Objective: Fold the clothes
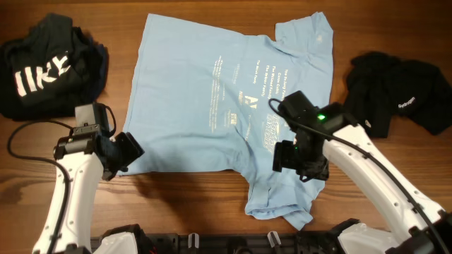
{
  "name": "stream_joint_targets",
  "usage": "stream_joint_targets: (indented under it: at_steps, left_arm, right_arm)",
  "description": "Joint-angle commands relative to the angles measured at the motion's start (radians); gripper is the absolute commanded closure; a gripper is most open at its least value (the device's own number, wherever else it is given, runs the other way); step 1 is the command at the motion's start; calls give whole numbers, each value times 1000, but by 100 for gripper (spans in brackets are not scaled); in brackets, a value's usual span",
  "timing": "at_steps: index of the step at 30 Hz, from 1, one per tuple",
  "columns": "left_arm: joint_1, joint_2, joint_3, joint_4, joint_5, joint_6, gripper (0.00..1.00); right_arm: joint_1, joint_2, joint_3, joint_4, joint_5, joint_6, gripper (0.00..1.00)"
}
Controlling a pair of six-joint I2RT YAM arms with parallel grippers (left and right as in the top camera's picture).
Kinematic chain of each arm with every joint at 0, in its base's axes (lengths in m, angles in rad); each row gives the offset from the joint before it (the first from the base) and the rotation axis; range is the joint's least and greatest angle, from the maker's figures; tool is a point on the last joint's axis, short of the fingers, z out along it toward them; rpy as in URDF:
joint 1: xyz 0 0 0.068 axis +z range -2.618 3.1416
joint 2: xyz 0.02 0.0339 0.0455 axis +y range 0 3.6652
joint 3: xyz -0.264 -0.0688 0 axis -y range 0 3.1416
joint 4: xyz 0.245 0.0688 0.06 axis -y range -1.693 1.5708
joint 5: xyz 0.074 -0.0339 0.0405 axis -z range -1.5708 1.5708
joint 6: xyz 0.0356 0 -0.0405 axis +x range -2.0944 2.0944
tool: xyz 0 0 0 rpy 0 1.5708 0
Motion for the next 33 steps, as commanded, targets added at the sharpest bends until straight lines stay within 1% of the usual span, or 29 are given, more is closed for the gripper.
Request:
stream_joint_targets:
  at_steps: [1, 7, 12, 16, 19, 22, 24, 27, 33]
  left_arm:
    - [6, 47, -25, -16, 84, 19, 31]
    - [7, 97, -69, -14, 144, 11, 31]
    - [8, 112, -73, 27, 142, 4, 31]
    - [8, 112, -73, 78, 128, -1, 32]
    - [7, 112, -73, 109, 127, -10, 34]
    - [8, 112, -73, 119, 102, -51, 35]
    - [8, 113, -73, 114, 92, -56, 35]
    - [8, 113, -73, 102, 70, -58, 38]
    - [8, 116, -73, 100, -5, -64, 39]
  right_arm:
    - [-23, -15, -66, 14, -2, 27, 19]
    - [-33, -16, -126, 31, -5, 73, 19]
    - [-33, -15, -159, 36, -6, 101, 19]
    - [-33, -15, -240, 99, -65, 116, 19]
    - [-34, -15, -340, 193, -127, 129, 20]
    - [-33, -16, -406, 234, -134, 166, 20]
    - [-33, -16, -423, 237, -132, 177, 20]
    - [-33, -16, -426, 248, -124, 178, 20]
    - [-33, -15, -426, 262, -71, 180, 19]
